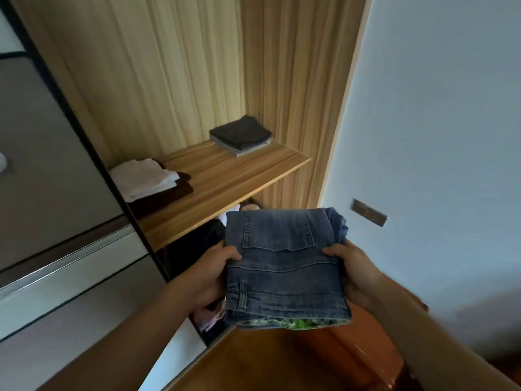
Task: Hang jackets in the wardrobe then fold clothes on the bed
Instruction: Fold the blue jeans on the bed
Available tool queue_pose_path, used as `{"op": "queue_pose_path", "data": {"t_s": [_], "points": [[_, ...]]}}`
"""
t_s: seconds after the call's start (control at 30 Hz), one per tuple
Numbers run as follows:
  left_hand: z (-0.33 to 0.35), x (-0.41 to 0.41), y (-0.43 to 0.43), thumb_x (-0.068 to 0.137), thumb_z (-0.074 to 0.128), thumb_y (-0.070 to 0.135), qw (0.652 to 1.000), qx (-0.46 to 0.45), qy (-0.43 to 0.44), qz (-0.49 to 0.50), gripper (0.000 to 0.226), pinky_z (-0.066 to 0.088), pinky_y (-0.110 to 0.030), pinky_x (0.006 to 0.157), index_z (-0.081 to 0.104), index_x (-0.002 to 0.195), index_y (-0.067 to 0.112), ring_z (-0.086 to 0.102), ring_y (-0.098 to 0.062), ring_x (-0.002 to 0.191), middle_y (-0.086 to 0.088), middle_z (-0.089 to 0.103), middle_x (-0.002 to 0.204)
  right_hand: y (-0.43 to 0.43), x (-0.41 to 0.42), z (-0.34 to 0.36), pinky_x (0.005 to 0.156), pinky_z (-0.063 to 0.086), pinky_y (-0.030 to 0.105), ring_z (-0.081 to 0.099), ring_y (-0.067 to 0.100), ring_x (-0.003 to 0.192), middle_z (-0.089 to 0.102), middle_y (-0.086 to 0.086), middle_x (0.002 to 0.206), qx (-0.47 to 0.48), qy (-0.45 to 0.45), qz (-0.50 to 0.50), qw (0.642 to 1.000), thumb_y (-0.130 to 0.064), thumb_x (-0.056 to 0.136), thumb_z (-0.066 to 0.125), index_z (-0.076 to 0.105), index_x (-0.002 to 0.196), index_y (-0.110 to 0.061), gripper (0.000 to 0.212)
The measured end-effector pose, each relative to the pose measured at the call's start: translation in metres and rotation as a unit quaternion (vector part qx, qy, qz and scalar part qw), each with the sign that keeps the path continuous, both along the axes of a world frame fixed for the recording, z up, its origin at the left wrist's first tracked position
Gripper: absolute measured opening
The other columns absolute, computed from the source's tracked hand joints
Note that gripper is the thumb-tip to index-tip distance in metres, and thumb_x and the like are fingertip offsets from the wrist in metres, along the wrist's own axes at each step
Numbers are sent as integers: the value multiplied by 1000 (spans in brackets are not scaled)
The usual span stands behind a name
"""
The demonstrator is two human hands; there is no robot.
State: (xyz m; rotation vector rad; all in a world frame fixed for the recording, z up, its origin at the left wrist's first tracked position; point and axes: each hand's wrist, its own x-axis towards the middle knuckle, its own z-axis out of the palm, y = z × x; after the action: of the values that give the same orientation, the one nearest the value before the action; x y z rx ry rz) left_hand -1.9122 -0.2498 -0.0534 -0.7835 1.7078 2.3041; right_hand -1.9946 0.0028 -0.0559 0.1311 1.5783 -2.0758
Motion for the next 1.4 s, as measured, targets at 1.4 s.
{"op": "queue_pose_path", "data": {"t_s": [1.4], "points": [[-47, -591, -253, 91, 61, -2, 983, -72, 21, 167, 50, 59, -44, 76, 61, 126, 33, 66, -25, 104, 0, 72, 113, -323, -701, -34, 82, 54, 45, 60, 33, 104, 53, 12, 133, 218, 200, 166, 941, -3, 87, 73, 37, 152, -24, 77]]}}
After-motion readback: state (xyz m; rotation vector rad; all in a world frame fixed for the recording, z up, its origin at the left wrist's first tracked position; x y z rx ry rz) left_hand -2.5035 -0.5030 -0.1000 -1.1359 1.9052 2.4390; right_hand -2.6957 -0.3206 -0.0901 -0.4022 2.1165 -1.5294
